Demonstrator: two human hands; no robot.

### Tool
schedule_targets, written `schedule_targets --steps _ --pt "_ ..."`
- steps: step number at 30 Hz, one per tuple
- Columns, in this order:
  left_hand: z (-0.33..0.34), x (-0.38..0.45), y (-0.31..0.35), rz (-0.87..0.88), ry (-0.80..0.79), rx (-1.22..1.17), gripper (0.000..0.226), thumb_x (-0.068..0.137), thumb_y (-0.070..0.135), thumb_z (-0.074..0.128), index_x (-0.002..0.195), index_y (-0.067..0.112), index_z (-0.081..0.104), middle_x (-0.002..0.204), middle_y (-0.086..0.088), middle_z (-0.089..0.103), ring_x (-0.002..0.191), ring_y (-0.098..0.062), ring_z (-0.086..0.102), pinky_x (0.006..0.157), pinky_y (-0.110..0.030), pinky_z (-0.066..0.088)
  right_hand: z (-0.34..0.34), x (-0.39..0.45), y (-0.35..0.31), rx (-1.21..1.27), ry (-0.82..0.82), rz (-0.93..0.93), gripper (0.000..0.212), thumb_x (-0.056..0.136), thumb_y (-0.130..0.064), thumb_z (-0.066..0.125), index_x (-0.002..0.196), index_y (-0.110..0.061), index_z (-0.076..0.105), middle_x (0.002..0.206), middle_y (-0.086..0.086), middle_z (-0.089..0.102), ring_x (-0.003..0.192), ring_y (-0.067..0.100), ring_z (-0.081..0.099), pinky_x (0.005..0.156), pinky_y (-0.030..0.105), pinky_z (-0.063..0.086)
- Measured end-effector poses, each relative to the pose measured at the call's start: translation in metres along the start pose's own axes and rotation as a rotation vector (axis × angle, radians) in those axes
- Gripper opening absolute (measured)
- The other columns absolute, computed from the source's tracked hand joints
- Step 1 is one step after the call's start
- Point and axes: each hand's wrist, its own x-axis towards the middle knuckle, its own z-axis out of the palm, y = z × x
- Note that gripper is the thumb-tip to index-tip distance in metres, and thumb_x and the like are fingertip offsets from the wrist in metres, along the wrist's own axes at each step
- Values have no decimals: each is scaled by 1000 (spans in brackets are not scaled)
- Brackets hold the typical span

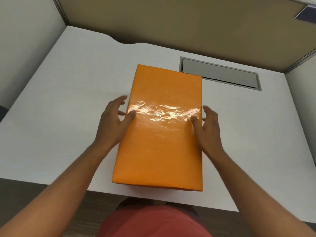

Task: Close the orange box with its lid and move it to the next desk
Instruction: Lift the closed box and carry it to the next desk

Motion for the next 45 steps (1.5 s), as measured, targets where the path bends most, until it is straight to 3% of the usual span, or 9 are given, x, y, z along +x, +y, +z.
schedule_targets --steps 3,6,21,27,30,34,38,41,45 --pt "11 56 10 74 -79 77 64 99 56 59 155 28 46 160 -3 46 124 -24 61 101 -45 54 4 52 -15 -174 -15 -123 63 110 -39 53 163 -11 35 169 14 34 151 34 43 120 45 39" --pt "22 90 16 54 -96 138 67 96 60 54 154 28 49 161 -6 45 140 -32 52 112 -56 48 17 78 -20 -272 -59 -143 63 110 -43 48 164 -14 34 173 13 27 151 37 44 118 49 42" --pt "37 109 15 -30 -22 173 65 98 66 51 156 36 46 156 -8 56 139 -36 55 110 -58 46 42 95 -23 -272 -40 -93 66 112 -44 38 168 -11 23 177 15 15 148 42 46 118 53 43" --pt "33 98 28 -11 79 250 68 97 64 55 154 25 50 148 -8 64 132 -37 62 109 -58 49 35 97 -23 -210 -122 -80 72 112 -45 43 171 -13 15 179 12 6 153 40 41 121 52 39" --pt "26 80 32 -137 74 183 72 96 60 61 157 23 46 151 -8 60 139 -37 55 112 -58 44 21 88 -22 -54 -201 -11 87 108 -41 56 172 -18 2 180 10 7 161 35 29 125 50 32" --pt "13 26 35 -418 -144 88 98 85 74 64 163 25 30 162 -10 47 144 -38 50 113 -58 43 9 32 -9 219 -251 194 109 97 -46 73 171 -29 -4 177 7 24 157 36 38 122 53 38" --pt "9 -17 35 -500 -279 -68 94 57 96 67 136 46 57 132 5 71 111 -26 73 100 -56 58 14 -18 7 343 -295 356 126 74 -70 84 169 -33 11 170 3 41 147 37 52 116 60 48" --pt "13 -21 32 -521 -238 -155 68 54 91 75 109 53 64 114 15 74 101 -23 75 93 -53 61 15 -24 10 404 -265 343 115 59 -78 88 155 -36 40 149 -4 63 129 29 67 106 58 57" --pt "18 -25 34 -577 -233 -250 59 60 71 87 109 43 69 95 12 81 80 -18 81 67 -36 64 16 -21 16 443 -292 323 98 56 -78 91 141 -42 56 132 -11 74 115 22 75 100 55 62"
